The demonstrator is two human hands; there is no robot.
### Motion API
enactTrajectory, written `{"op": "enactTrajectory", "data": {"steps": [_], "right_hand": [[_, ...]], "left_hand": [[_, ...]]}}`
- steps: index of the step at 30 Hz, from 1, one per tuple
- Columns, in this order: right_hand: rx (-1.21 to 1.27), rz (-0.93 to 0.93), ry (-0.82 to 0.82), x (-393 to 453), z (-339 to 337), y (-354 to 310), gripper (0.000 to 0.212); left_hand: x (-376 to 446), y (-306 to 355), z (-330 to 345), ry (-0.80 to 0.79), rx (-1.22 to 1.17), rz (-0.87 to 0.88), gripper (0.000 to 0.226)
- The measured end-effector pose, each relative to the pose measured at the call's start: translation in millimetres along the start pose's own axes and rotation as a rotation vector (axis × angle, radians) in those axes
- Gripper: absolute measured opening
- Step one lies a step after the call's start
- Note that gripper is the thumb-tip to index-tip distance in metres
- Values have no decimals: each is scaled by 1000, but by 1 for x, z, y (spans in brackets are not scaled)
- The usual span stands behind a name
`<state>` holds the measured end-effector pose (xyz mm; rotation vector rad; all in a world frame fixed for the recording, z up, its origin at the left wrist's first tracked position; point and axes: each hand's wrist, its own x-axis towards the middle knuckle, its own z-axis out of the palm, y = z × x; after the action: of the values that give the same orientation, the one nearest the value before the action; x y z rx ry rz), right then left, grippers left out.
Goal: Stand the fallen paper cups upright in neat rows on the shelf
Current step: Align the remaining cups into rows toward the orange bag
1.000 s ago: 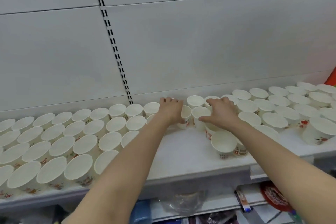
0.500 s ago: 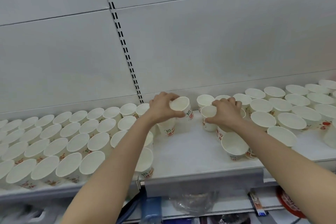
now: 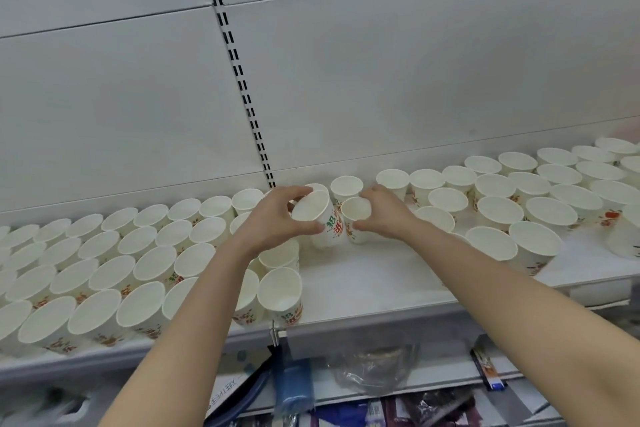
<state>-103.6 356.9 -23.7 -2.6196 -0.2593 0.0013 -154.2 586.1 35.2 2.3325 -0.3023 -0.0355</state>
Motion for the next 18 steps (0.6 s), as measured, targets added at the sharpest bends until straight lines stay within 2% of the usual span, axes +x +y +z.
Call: {"op": "enactTrajectory", "data": {"steps": [3, 5, 11, 13, 16, 18], "right_hand": [[12, -6, -19, -2, -1, -1, 64], [77, -4, 45, -14, -12, -2, 72], [98, 83, 541, -124, -48, 33, 58], [19, 143, 524, -154, -45, 50, 65], [-162, 211, 347, -169, -33, 61, 85], [-245, 224, 305, -167, -28, 60, 87]], "left_hand": [[-4, 3, -2, 20, -57, -3, 65], [-7, 1, -6, 32, -78, -21, 64], [-29, -12, -8, 37, -85, -41, 54], [-35, -15, -6, 10, -96, -41, 52], [-38, -14, -2, -21, -99, -51, 52], [-39, -14, 4, -31, -82, -48, 49]]}}
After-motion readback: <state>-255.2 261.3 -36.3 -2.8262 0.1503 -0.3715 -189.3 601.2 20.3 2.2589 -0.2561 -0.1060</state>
